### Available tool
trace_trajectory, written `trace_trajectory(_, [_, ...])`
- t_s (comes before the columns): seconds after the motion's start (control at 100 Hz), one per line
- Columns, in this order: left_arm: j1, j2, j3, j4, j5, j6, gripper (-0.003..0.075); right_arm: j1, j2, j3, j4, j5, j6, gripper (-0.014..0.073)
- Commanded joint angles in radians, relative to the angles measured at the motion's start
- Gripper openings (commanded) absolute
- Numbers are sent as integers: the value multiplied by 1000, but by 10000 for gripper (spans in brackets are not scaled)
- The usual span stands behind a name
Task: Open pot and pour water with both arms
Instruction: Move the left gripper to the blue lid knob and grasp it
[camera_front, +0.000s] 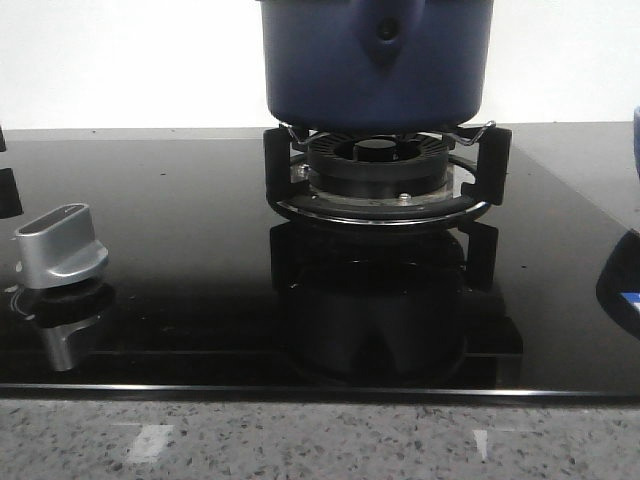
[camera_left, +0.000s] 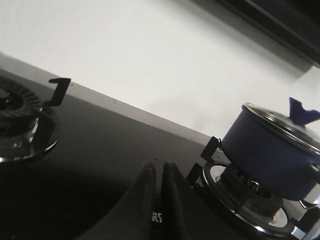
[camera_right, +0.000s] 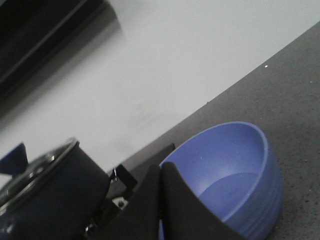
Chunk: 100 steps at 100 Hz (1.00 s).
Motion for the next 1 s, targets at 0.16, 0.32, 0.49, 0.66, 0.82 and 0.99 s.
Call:
trace_trajectory(0.16, [-107,285,-268,36,7,245,-20,-4,182,-297,-123,265,-319,-68])
trace_trajectory(0.32, [-192,465,-388,36,7,287,-16,-3,194,-379,-129,260,-380,-64])
trace_trajectory(0.49, [-291,623,-475,43,-4,287,272,-3,194,-409,-129,258,-380,98])
trace_trajectory(0.66, [-379,757,-521,47,-78,289,491,-3,194,-409,-129,258,-380,420])
trace_trajectory(0.82, [-459,848,-536,128,-320,289,442,-3,194,-409,-129,258,-380,434])
trace_trajectory(0.99, [-515,936,-621,159,-365,287,388,-3,194,-409,-125,262,-380,433])
